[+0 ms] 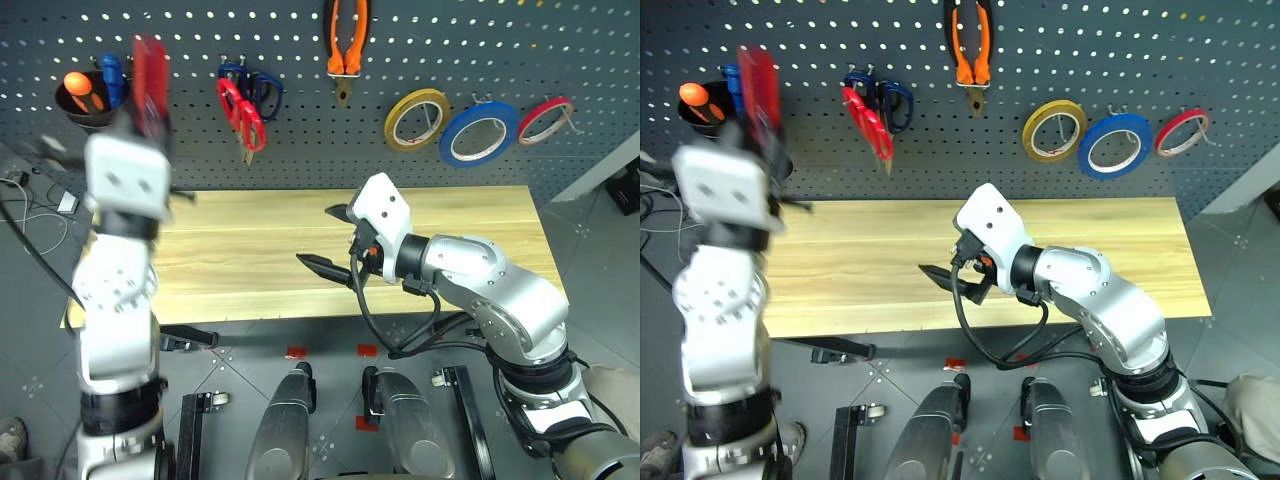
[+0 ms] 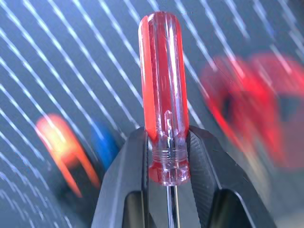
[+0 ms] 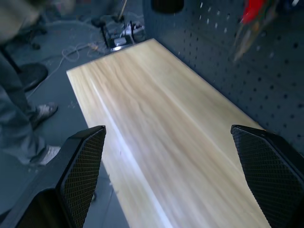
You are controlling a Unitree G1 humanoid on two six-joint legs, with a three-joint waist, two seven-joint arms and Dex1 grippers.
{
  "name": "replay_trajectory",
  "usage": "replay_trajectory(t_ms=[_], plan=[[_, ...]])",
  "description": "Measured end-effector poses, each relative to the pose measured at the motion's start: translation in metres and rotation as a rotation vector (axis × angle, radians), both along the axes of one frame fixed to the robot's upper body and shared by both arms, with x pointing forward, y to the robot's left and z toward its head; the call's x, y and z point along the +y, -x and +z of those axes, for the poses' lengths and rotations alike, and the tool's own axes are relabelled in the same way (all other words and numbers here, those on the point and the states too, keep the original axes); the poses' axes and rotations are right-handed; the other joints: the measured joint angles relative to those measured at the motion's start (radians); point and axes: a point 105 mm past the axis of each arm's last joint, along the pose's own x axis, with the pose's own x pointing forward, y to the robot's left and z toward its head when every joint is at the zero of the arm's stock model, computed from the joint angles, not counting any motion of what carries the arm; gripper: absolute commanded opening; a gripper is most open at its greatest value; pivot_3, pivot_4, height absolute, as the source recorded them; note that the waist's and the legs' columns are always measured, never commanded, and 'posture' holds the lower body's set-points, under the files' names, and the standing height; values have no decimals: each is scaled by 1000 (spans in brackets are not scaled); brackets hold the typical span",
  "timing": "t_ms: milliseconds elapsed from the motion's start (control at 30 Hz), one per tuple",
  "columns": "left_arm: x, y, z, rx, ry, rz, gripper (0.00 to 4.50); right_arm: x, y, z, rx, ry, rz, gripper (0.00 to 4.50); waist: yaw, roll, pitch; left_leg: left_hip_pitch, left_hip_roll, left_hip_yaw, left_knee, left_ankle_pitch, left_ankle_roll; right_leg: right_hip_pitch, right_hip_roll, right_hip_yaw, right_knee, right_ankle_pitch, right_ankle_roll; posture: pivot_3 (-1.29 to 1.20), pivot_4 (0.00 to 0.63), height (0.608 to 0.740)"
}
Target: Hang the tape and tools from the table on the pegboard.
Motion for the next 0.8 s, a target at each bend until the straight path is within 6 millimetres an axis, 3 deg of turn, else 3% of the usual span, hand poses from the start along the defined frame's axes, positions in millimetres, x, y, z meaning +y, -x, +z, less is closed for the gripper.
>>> replay_trajectory(t_ms=[67,167,433,800], plan=[[3,-1,8,-17,10,-1,801,0,-2,5,-7,-20,-10,4500,-8,0,-10,1,0,2,0,2,-3,0,0,2,1,1,-1,-48,298,740],[20,-23,17,7,49,18,801,1,-9,15,-13,-57,-36,4500,-7,0,-12,0,1,1,-2,2,-4,-2,0,0,1,1,-1,-58,292,740],[54,-41,45,-82,79,73,801,5,-10,15,-16,-62,-52,4500,-6,-2,-13,0,-1,3,-1,2,-3,-1,-1,2,0,1,-2,-81,285,740],[72,-50,36,-110,118,107,801,18,-8,30,-50,-109,-17,4500,-7,-2,-15,0,-1,3,0,2,-3,-2,-1,2,1,1,-2,-74,282,740]])
